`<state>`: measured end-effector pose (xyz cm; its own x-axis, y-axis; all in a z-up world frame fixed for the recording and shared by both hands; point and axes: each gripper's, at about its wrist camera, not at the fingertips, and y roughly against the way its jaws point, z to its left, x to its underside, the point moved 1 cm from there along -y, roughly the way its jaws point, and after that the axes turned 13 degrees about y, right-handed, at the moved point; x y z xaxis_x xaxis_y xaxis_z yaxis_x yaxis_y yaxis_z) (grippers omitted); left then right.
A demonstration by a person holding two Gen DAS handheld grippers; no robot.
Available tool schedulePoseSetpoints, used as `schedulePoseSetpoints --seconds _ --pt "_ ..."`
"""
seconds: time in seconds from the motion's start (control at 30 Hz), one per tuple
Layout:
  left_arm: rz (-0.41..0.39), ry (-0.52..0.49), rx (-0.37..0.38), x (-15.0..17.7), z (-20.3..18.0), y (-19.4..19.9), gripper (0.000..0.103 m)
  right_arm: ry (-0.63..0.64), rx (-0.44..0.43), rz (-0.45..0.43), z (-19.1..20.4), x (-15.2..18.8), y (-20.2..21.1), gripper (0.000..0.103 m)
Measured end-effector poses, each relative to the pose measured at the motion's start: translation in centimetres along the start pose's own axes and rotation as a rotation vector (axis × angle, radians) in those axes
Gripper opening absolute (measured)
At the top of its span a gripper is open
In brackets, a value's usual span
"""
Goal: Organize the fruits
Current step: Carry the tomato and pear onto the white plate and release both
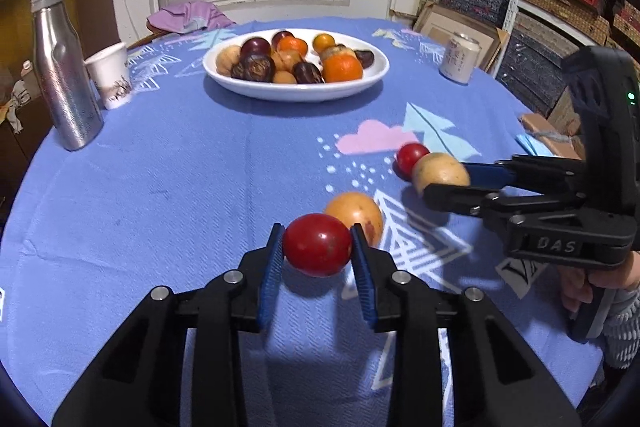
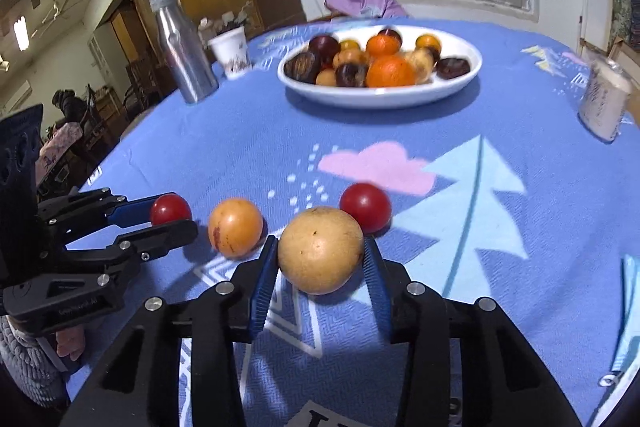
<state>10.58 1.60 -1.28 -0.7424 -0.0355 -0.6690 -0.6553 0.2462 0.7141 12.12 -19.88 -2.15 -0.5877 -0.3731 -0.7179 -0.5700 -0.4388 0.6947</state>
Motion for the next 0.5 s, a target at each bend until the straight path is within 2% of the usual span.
schedulePoseSetpoints --seconds 0.17,0.3,0.43,0.5 --pt "-0.077 -0.025 -0.051 -4.8 -0.3 1.4 0.032 -0.035 0.032 -0.119 -2.2 -3.2 3.6 0.043" --pt "-0.144 -0.002 -0.059 -10.4 -1.1 1.5 0.032 -0.051 0.087 -0.196 -4.7 -8.2 5.4 0.043" --pt "-0.149 0.027 -0.030 -14.7 -2.4 -1.0 0.032 -0.114 0.088 -0.227 -7.5 -11.7 4.1 0.043" --pt "-0.139 0.027 -0.028 -15.7 -2.9 -2.9 0.032 -0.149 0.079 -0.219 -8.8 -12.9 2.4 0.043"
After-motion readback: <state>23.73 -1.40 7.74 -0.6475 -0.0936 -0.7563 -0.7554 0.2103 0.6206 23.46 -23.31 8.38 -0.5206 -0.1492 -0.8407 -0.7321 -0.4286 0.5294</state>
